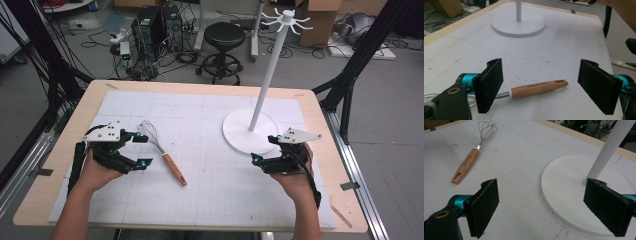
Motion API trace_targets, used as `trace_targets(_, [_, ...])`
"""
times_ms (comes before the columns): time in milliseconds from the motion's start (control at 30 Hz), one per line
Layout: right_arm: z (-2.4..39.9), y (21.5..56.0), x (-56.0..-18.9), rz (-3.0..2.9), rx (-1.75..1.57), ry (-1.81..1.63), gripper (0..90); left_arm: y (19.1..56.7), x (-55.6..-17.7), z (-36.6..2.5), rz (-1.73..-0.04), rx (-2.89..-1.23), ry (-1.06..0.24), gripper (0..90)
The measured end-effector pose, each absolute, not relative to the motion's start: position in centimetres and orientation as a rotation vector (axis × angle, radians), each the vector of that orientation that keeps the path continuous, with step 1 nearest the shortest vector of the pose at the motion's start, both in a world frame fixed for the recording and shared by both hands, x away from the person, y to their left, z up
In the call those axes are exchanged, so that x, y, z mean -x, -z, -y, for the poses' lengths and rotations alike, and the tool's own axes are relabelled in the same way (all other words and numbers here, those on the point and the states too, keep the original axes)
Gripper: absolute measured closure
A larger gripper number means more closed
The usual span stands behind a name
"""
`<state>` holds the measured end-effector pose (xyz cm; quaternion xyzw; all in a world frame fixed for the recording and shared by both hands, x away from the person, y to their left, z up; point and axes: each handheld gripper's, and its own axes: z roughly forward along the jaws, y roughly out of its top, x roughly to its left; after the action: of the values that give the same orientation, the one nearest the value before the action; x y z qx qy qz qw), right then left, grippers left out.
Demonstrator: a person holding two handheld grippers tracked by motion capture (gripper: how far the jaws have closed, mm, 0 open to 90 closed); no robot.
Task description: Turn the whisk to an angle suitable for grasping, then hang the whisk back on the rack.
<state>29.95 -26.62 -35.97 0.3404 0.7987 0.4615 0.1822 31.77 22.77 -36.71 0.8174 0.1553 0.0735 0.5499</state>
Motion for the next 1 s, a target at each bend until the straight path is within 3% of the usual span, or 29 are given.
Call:
trace_targets(300, [26.6, 36.0, -30.0, -2.257, -0.953, -1.3, 11.8, 36.3, -31.7, -23.6, -0.373, -1.853, -0.188, 20.5])
trace_targets(533, [26.6, 36.0, -30.0, -2.258, -0.943, -1.298, 11.8, 36.3, -31.9, -24.3, -0.418, -1.822, -0.218, 13.4])
trace_targets(1000, [26.8, 35.8, -29.8, -2.251, -0.947, -1.309, 11.8, 36.9, -32.4, -24.5, -0.422, -1.773, -0.194, 12.2])
